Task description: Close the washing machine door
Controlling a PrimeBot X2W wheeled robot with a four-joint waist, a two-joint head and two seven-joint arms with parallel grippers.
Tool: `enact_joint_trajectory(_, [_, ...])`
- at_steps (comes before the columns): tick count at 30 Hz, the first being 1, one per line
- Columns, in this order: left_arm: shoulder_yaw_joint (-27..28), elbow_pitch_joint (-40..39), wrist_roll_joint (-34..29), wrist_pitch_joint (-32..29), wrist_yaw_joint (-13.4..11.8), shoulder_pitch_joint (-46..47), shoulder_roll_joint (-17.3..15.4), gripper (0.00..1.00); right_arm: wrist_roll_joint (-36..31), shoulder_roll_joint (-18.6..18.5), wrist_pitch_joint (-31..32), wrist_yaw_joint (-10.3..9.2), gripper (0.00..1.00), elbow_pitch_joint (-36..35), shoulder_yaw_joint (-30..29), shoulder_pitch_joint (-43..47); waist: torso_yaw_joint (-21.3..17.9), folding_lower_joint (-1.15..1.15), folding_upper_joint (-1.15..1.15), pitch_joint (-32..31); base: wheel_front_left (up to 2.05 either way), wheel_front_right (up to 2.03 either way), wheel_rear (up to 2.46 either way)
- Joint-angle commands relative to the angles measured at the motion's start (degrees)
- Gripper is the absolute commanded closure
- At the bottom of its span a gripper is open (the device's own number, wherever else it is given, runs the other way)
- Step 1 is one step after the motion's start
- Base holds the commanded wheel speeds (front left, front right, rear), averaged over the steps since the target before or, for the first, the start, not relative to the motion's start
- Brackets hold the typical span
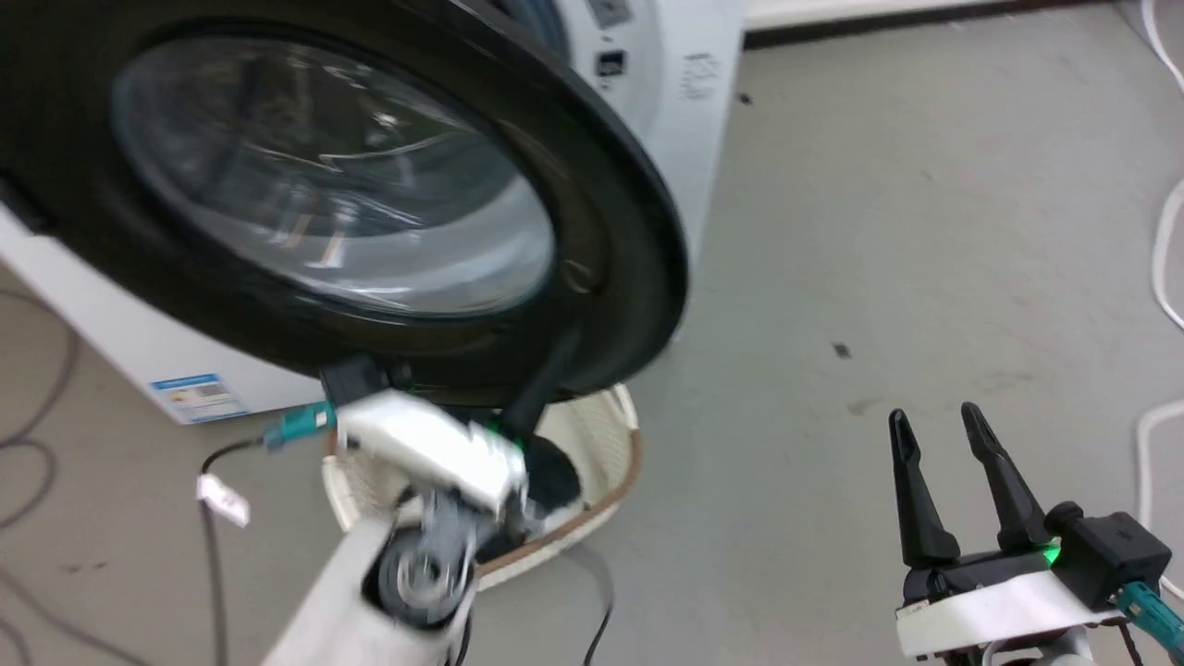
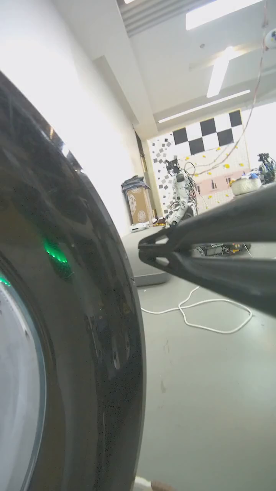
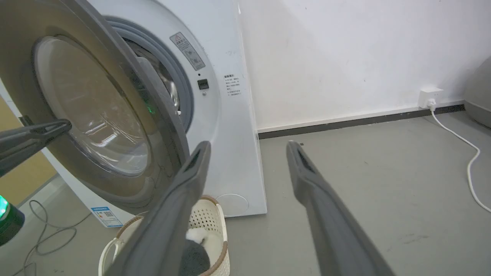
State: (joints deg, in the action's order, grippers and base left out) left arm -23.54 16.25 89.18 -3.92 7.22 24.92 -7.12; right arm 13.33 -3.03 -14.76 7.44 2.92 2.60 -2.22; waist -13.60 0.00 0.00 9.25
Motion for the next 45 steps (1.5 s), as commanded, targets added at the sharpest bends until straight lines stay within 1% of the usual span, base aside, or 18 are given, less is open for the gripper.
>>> enact_joint_trajectory(1, [-1.34,-1.05,-2.78,0.43,0.26,-1.99,-1.86,1.0,-0.45,0.15,-0.24,0.05,0.0,-0.09,-0.07,0.53,2.5,0.0,0.0,-1.96,0.0,0.0,0.0])
enact_joint_trajectory(4, [-5.59,-2.77,-11.19,3.16,0.26,-5.21,-6.25,1.0,-1.01,0.15,-0.24,0.05,0.0,0.01,-0.57,1.19,5.23,0.0,0.0,-3.57,0.0,0.0,0.0])
enact_joint_trajectory(8, [-9.77,-2.75,-24.17,9.42,0.1,-7.62,-12.53,1.0,-1.53,0.15,-0.24,0.05,0.0,0.02,-1.06,2.01,8.38,0.0,0.0,-5.2,0.0,0.0,0.0])
enact_joint_trajectory(10, [-10.82,-2.32,-31.67,13.51,-1.88,-7.77,-15.63,1.0,-1.8,0.15,-0.24,0.05,0.0,0.01,-0.84,2.29,9.71,0.0,0.0,-5.81,0.0,0.0,0.0])
enact_joint_trajectory(11, [-10.37,-2.32,-33.91,15.41,-3.41,-7.98,-16.28,1.0,-1.98,0.15,-0.24,0.05,0.0,-0.01,-0.8,2.41,10.4,0.0,0.0,-6.05,0.0,0.0,0.0])
enact_joint_trajectory(14, [-7.38,-3.73,-38.57,18.25,-7.13,-9.15,-17.24,1.0,-2.17,0.15,-0.24,0.05,0.0,-0.04,-0.69,2.64,12.13,0.0,0.0,-6.77,0.0,0.0,0.0])
enact_joint_trajectory(17, [-2.84,-6.94,-43.53,18.84,-10.31,-11.45,-17.16,1.0,-2.26,0.15,-0.24,0.05,0.0,0.01,-0.44,3.03,13.49,0.0,0.0,-7.61,0.0,0.0,0.0])
enact_joint_trajectory(19, [1.99,-10.53,-47.18,18.87,-12.17,-14.17,-15.5,1.0,-2.28,0.15,-0.24,0.05,0.0,0.05,-0.34,3.39,14.19,0.0,0.0,-8.05,0.0,0.0,0.0])
enact_joint_trajectory(22, [8.14,-15.4,-52.91,18.89,-13.06,-19.19,-12.42,1.0,-2.27,0.15,-0.24,0.05,0.0,0.02,-0.29,3.71,15.03,0.0,0.0,-8.41,0.0,0.0,0.0])
enact_joint_trajectory(23, [9.78,-16.71,-54.95,18.9,-13.01,-20.79,-11.36,0.69,-2.29,0.15,-0.24,0.05,0.0,0.03,-0.2,3.8,15.25,0.0,0.0,-8.51,0.0,0.0,0.0])
enact_joint_trajectory(24, [11.11,-17.72,-56.88,18.9,-12.82,-22.32,-10.39,0.24,-2.31,0.15,-0.24,0.05,0.0,0.06,-0.08,3.9,15.41,0.0,0.0,-8.61,0.0,0.0,0.0])
enact_joint_trajectory(25, [12.17,-18.36,-58.3,18.9,-12.5,-23.79,-9.34,0.0,-2.33,0.15,-0.24,0.05,0.0,0.11,0.06,3.98,15.51,0.0,0.0,-8.7,0.0,0.0,0.0])
enact_joint_trajectory(28, [14.39,-18.53,-62.33,18.9,-11.99,-27.56,-6.7,0.0,-2.55,0.15,-0.24,0.05,0.0,0.52,0.45,4.21,15.8,0.0,0.0,-8.9,0.0,0.0,0.0])
enact_joint_trajectory(35, [13.82,-16.56,-70.81,18.91,-9.17,-30.44,-3.81,0.0,-2.58,0.15,-0.24,0.05,0.0,1.11,1.34,4.33,15.9,0.0,0.0,-8.84,0.0,0.0,0.0])
enact_joint_trajectory(39, [14.63,-16.32,-72.84,18.91,-7.93,-30.57,-1.73,0.0,-2.88,-0.02,-0.24,0.05,0.0,1.6,1.66,4.25,16.09,0.0,0.0,-8.43,0.0,0.0,0.0])
enact_joint_trajectory(43, [15.31,-15.85,-74.72,18.91,-6.46,-29.91,-0.65,0.0,-1.67,-0.34,-0.24,0.05,0.0,1.7,2.31,4.1,16.65,0.0,0.0,-7.49,0.0,0.0,0.0])
enact_joint_trajectory(44, [15.45,-15.8,-75.08,18.91,-6.23,-29.7,-0.27,0.0,-1.32,-0.81,-0.24,0.05,0.58,1.72,2.75,4.03,16.88,0.0,0.0,-7.22,0.0,0.0,0.0])
enact_joint_trajectory(45, [15.56,-15.73,-75.39,18.91,-6.02,-29.48,0.09,0.0,-0.83,-1.28,-0.24,0.05,1.0,1.62,3.23,3.93,17.12,0.0,0.0,-6.91,0.0,0.0,0.0])
